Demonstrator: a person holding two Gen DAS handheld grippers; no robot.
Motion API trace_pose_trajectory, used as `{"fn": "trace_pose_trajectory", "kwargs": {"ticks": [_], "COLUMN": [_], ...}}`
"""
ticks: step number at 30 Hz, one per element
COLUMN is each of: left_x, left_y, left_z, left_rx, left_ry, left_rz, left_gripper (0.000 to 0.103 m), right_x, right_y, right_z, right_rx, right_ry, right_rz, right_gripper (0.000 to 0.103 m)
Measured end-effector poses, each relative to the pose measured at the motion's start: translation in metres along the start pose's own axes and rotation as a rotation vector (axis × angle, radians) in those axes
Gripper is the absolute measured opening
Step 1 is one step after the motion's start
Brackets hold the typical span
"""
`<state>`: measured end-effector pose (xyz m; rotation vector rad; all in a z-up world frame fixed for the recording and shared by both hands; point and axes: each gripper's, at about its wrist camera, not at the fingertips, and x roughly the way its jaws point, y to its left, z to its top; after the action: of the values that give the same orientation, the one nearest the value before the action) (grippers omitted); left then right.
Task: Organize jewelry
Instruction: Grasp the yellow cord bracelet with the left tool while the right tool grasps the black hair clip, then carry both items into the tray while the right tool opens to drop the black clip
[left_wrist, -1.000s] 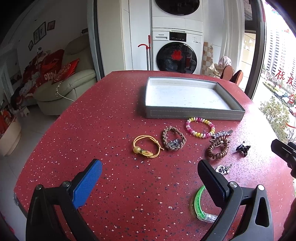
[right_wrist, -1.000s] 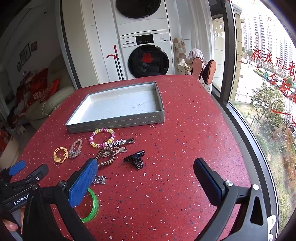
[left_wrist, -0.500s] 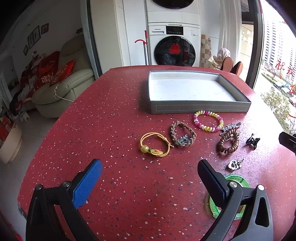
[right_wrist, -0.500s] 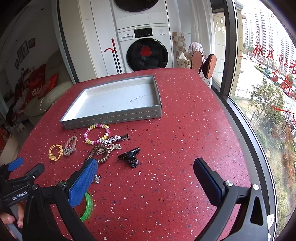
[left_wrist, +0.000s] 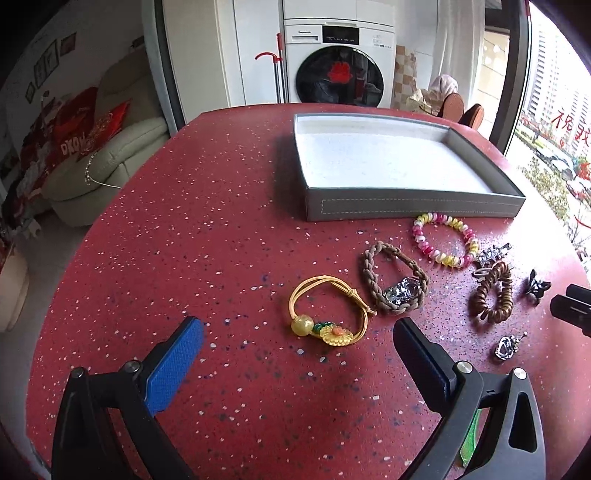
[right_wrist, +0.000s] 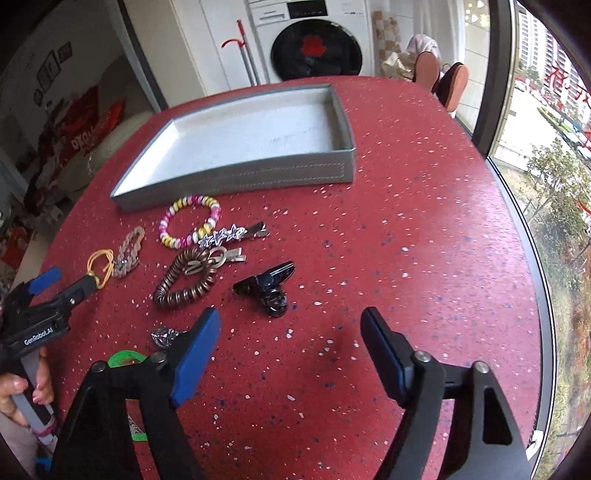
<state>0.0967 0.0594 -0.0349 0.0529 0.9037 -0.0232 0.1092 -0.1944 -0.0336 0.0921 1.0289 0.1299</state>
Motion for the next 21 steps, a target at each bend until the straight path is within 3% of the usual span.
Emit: {"fn": "trace_pose_trajectory", "kwargs": {"ticks": [5,6,9,11,12,14,15,16,21], "left_x": [0.014,0.017,0.022,0.020,0.019,0.017,0.016,0.015,0.010], "left_y": [-0.006,-0.007,-0.009,-0.012,-0.014,-0.017,-0.021,-0.023,-0.023], "left_z": [0.002,0.002,0.005,0.006,0.006,0.006,0.006,0.006,0.005], "left_rx": [0.002,0.004,0.000,0.010,0.016,0.032,0.051,0.063,0.070], "left_ry": [0.023,0.037,0.044,0.036,0.031,0.022,0.014,0.012,0.001], "left_rz": [-0.012,-0.013,-0.022,-0.040,-0.055,-0.073,-0.078,-0.086,-0.104], "left_gripper": [0.102,0.096,0.093,0.082,0.073,0.054,0.037,0.029,0.029], "right_x": [0.012,0.013,0.015,0.016,0.016,0.016,0.016,0.015,0.001], "right_y": [0.009,0.010,0.014,0.015,0.016,0.014,0.013,0.013,0.005], "right_z": [0.002,0.003,0.005,0.006,0.007,0.008,0.008,0.008,0.010], "right_rx": [-0.047,-0.058,-0.081,-0.085,-0.086,-0.076,-0.068,-0.065,-0.040], "right_ry": [0.021,0.014,0.010,0.006,0.004,0.004,0.000,-0.003,-0.040], "right_rz": [-0.007,-0.019,-0.034,-0.033,-0.031,-0.017,-0.009,-0.004,0.040], "right_gripper": [0.070,0.070,0.062,0.045,0.040,0.019,0.019,0.019,0.019]}}
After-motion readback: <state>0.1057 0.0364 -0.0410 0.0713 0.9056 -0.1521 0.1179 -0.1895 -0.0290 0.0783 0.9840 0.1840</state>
